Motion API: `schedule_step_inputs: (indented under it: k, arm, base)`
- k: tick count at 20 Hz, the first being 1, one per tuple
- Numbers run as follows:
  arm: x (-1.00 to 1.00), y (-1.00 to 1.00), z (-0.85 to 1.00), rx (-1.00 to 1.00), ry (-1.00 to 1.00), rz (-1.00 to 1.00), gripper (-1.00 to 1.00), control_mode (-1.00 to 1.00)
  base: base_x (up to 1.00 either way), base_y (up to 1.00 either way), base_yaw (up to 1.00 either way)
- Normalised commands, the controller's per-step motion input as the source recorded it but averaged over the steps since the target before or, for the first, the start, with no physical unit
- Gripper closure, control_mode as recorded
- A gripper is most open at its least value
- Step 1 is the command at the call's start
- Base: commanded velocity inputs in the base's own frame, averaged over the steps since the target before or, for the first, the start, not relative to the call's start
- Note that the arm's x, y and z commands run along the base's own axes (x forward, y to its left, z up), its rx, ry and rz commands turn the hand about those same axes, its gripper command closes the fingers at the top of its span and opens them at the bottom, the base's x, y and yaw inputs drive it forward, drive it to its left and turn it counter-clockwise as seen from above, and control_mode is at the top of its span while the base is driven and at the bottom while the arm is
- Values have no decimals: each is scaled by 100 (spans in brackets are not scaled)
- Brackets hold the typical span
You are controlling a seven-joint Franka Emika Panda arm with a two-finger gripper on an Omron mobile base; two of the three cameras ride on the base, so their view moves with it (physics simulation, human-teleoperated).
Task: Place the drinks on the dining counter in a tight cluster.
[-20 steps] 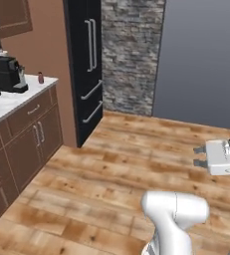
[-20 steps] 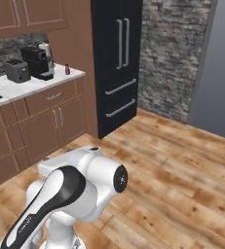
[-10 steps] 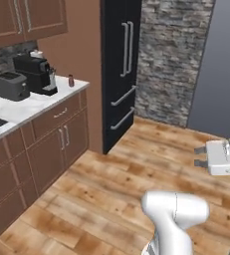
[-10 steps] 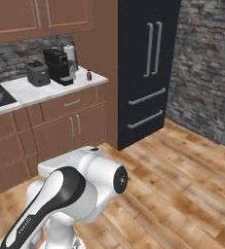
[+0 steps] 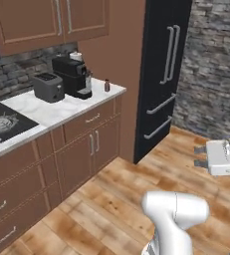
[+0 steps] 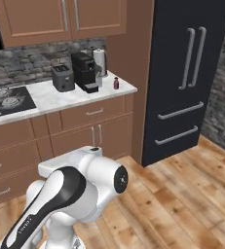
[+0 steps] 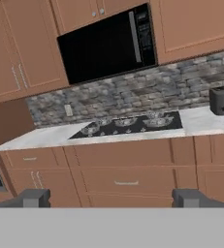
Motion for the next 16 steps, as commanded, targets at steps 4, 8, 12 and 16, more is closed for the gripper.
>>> schedule_step_inputs:
  k: [4, 8, 12, 16]
  arm:
    - [0, 0, 0, 0, 0, 0, -100, 100]
    - [0, 0, 0, 0, 0, 0, -100, 100]
    - [0, 0, 0, 0, 0, 0, -100, 100]
    - [0, 0, 0, 0, 0, 0, -100, 100]
  base:
    - [79, 2, 34]
    - [82, 1, 31]
    - [86, 0, 24]
    - [81, -3, 22]
